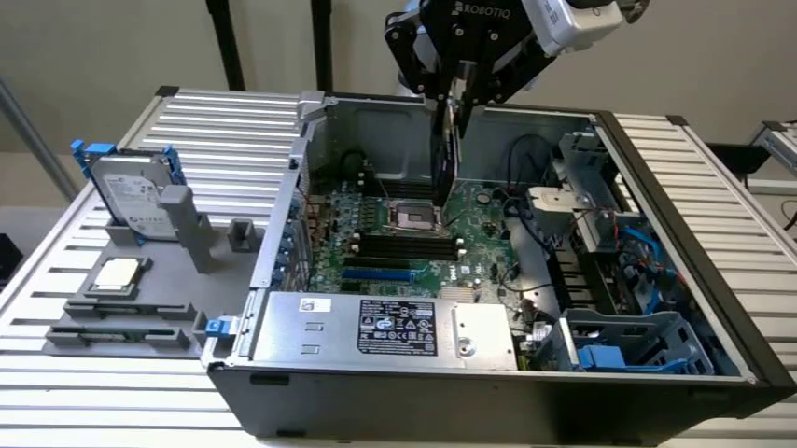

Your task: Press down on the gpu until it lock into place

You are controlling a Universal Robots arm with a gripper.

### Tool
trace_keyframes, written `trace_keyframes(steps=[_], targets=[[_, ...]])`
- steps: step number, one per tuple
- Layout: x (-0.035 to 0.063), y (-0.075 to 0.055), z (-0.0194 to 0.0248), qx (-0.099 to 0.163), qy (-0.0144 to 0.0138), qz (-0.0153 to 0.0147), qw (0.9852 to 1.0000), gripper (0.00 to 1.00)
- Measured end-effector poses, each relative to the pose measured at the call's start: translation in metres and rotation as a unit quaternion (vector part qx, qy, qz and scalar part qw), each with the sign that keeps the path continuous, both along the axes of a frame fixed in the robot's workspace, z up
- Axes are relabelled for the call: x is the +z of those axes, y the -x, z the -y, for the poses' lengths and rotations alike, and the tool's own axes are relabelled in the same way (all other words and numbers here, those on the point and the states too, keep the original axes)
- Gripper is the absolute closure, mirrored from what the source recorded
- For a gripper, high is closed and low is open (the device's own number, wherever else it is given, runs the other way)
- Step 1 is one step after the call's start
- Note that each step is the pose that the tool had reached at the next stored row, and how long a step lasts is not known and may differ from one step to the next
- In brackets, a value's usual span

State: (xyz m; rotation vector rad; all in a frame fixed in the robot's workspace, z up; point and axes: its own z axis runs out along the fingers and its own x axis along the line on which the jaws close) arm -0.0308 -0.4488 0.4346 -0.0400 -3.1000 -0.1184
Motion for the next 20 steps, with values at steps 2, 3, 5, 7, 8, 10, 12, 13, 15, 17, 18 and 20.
trace_keyframes(steps=[2, 3, 5, 7, 8, 10, 12, 13, 15, 17, 18, 20], targets=[[-0.0004, 0.000, -0.0042, 0.000, 0.0021, 0.0000, 1.0000, 0.74], [-0.0009, 0.000, -0.0078, 0.000, 0.0052, 0.0001, 1.0000, 0.74], [-0.0022, 0.000, -0.0150, 0.000, 0.0114, 0.0001, 0.9999, 0.74], [-0.0037, 0.000, -0.0189, 0.004, 0.0157, 0.0001, 0.9999, 0.74], [-0.0042, 0.001, -0.0193, 0.011, 0.0160, 0.0002, 0.9998, 0.74], [-0.0052, 0.001, -0.0193, 0.028, 0.0160, 0.0006, 0.9995, 0.74], [-0.0062, 0.001, -0.0194, 0.049, 0.0161, 0.0009, 0.9987, 0.74], [-0.0067, 0.001, -0.0194, 0.058, 0.0160, 0.0010, 0.9982, 0.74], [-0.0080, 0.001, -0.0194, 0.083, 0.0160, 0.0014, 0.9964, 0.74], [-0.0090, 0.001, -0.0194, 0.101, 0.0160, 0.0017, 0.9947, 0.74], [-0.0095, 0.001, -0.0194, 0.110, 0.0160, 0.0018, 0.9938, 0.74], [-0.0105, 0.001, -0.0194, 0.128, 0.0159, 0.0022, 0.9916, 0.74]])
